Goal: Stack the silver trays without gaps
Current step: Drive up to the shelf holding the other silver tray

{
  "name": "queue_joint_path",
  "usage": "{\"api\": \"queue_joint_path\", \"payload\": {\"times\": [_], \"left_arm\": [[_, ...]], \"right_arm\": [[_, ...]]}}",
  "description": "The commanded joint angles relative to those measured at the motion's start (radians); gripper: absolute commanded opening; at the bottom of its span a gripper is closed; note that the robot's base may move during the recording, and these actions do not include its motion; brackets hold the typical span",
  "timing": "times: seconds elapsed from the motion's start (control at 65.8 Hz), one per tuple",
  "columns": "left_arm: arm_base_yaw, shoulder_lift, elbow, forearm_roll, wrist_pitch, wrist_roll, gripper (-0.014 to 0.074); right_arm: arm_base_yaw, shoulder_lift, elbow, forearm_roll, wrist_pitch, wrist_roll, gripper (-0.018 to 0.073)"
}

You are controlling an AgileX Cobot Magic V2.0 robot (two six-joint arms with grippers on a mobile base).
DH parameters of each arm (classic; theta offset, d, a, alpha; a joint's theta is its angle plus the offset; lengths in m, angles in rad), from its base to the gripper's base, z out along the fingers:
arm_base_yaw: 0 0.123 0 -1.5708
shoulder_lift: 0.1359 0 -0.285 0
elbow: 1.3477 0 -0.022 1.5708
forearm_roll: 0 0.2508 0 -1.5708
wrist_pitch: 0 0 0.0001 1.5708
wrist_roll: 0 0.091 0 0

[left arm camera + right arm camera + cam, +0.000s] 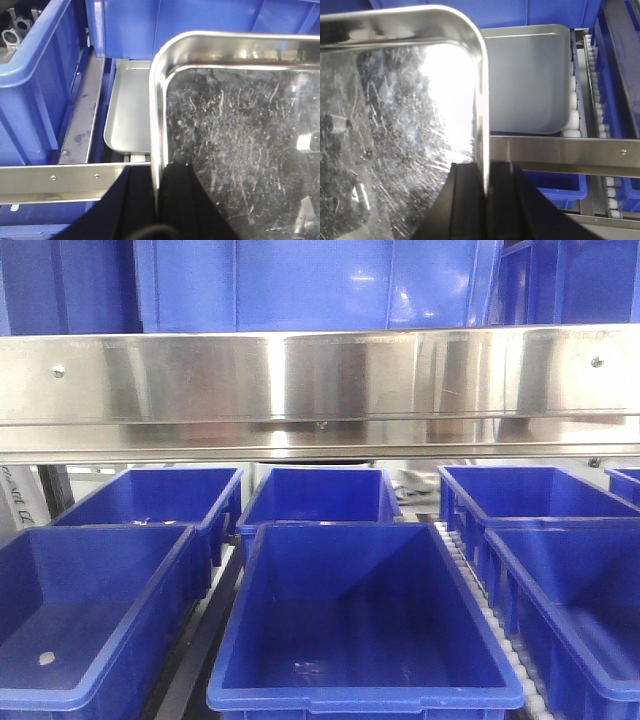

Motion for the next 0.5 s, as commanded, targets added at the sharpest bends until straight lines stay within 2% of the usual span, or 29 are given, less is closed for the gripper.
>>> {"api": "queue_joint_path", "payload": {"times": [0.0, 0.228, 0.486], "left_arm": [[-0.008, 0.000, -0.012, -0.010, -0.067, 0.003, -0.0017], [-0.008, 0.000, -0.012, -0.010, -0.067, 0.003, -0.0017], [-0.008, 0.000, -0.012, 0.026, -0.075, 0.003, -0.0017]], "right_arm": [[0.004, -0.003, -0.013, 0.006, -0.077, -0.002, -0.0077], [0.004, -0.003, -0.013, 0.006, -0.077, -0.002, -0.0077], [0.004, -0.003, -0.013, 0.006, -0.094, -0.002, -0.0077]]}}
